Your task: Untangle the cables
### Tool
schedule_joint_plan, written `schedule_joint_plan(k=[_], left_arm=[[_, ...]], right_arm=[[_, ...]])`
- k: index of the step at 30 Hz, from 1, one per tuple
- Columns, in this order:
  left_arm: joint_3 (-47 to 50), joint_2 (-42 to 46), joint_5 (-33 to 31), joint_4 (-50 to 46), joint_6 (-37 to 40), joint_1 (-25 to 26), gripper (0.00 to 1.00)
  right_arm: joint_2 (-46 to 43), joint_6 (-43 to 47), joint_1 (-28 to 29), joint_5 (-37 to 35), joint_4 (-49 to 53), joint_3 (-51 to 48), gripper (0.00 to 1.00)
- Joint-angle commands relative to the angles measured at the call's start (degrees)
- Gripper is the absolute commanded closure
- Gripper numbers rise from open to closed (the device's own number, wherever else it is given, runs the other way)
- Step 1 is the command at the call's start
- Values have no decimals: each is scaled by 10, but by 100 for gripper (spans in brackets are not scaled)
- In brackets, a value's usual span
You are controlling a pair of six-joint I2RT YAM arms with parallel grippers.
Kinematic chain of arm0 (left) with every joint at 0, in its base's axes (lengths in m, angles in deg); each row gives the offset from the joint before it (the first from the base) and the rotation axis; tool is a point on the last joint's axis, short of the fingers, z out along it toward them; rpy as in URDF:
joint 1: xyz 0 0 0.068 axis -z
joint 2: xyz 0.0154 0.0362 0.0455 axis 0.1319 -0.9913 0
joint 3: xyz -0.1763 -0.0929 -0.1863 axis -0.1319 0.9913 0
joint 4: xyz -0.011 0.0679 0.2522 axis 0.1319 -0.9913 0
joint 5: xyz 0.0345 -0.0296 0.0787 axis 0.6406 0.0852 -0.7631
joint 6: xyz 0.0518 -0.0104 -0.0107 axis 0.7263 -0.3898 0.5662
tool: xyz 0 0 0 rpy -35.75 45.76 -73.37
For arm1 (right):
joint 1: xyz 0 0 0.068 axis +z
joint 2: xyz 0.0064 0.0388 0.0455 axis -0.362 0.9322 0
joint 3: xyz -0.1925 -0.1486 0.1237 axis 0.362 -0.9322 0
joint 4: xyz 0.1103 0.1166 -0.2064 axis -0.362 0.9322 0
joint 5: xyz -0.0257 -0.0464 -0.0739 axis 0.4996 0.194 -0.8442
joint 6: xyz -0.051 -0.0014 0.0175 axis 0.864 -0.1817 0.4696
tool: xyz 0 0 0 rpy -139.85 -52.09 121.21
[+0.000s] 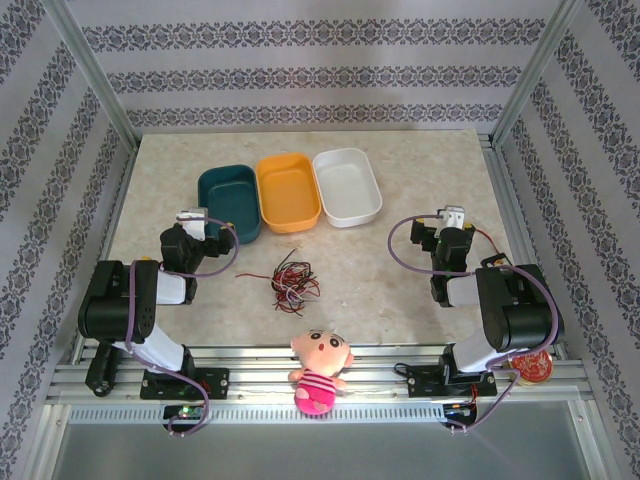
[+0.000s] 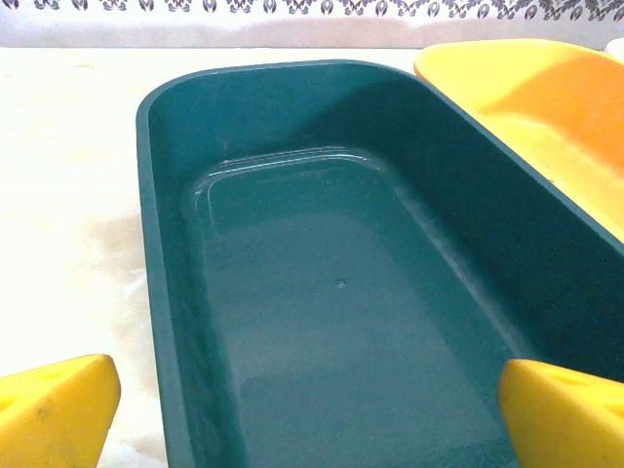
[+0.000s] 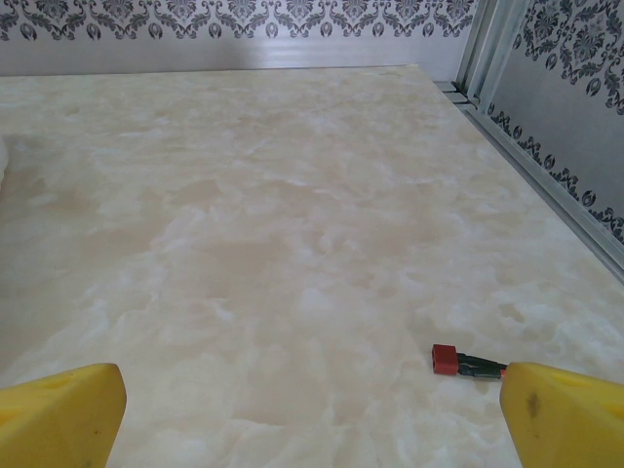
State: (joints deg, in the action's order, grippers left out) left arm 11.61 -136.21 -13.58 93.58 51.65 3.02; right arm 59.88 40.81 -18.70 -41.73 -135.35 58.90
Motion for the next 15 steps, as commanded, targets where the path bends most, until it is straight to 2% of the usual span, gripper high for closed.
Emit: schedule_joint_plan(k=[1,8,15], left_arm=[[-10,-1,11,-7,6,4,1],[-3,3,6,5,3,4,1],[18,99,-19,-40,-4,4,1]], right_arm=[[1,-7,2,-11,-15,11,2],[0,-7,2,-10,-16,9,2],[-14,-3,3,2,15,24,2]])
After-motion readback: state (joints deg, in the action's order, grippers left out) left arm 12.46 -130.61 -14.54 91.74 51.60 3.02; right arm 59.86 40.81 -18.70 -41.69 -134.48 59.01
